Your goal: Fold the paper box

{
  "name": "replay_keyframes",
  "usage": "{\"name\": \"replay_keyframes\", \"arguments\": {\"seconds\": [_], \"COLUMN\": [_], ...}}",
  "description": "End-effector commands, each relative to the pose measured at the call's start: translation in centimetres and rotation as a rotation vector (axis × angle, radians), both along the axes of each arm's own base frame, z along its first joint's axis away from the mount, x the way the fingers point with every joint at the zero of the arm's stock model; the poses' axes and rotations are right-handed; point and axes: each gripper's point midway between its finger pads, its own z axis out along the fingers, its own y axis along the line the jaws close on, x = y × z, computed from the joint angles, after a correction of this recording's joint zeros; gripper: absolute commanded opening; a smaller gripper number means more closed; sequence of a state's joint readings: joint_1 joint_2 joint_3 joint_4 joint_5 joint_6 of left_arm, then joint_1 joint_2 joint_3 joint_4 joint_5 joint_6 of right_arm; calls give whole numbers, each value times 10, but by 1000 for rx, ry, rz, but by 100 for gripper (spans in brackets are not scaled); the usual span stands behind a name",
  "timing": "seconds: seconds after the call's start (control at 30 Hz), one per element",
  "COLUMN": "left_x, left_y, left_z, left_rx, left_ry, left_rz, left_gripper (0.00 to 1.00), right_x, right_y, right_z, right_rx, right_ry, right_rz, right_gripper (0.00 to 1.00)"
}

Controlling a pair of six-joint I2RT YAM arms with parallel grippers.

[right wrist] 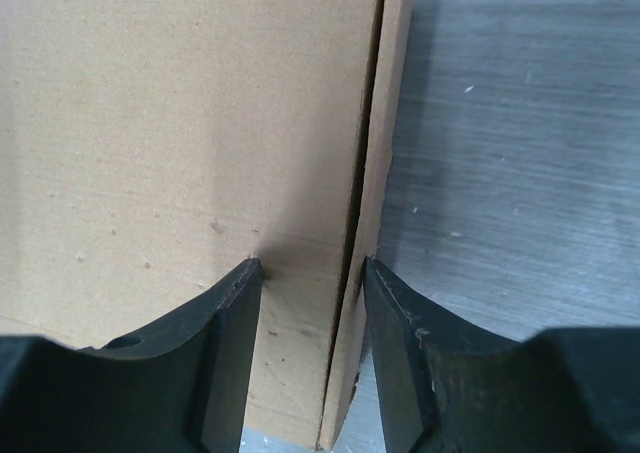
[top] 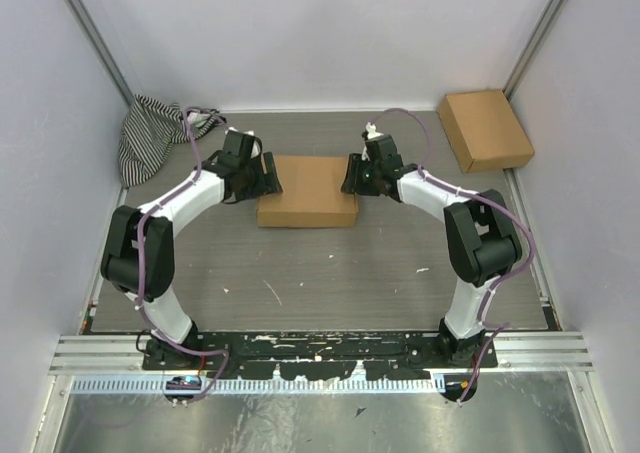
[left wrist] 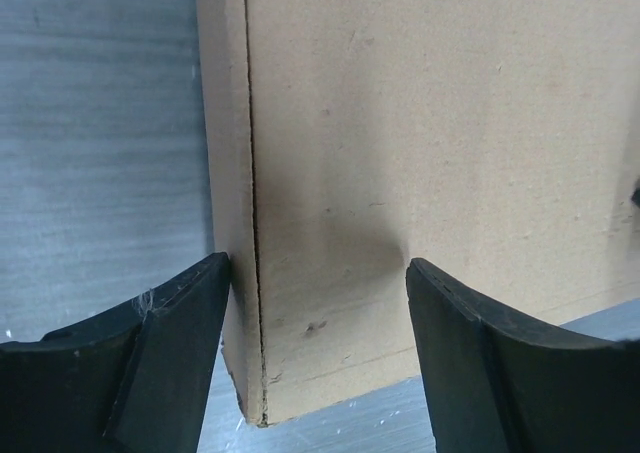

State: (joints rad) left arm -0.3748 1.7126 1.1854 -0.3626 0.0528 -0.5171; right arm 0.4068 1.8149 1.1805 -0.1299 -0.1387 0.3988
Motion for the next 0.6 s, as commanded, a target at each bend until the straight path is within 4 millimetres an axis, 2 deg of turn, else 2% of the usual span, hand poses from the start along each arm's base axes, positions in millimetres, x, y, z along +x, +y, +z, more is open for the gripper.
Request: {"name": "replay_keyframes", "arguments": {"seconds": [0.0, 0.1, 0.23, 0.37, 0.57], "left_x": [29, 34, 27, 11, -8], "left_y": [-13, -5, 8, 20, 27], "left_z": [36, 48, 58, 64, 71], "left_rx": [-50, -28, -17, -20, -69], "left_ry": [-70, -83, -95, -106, -159], "left_rz": [-36, -16, 1, 25, 60], "left_gripper": [78, 81, 83, 84, 83], "right_x": [30, 45, 50, 46, 29], "right_y": [-1, -16, -37, -48, -54], "right_z": [35, 57, 82, 100, 119], "right_rx": [6, -3, -26, -20, 1], "right_ry": [-79, -124, -185, -220, -253], "right_rz": [-50, -94, -144, -163, -160], "right_gripper": [51, 53, 56, 56, 56]}}
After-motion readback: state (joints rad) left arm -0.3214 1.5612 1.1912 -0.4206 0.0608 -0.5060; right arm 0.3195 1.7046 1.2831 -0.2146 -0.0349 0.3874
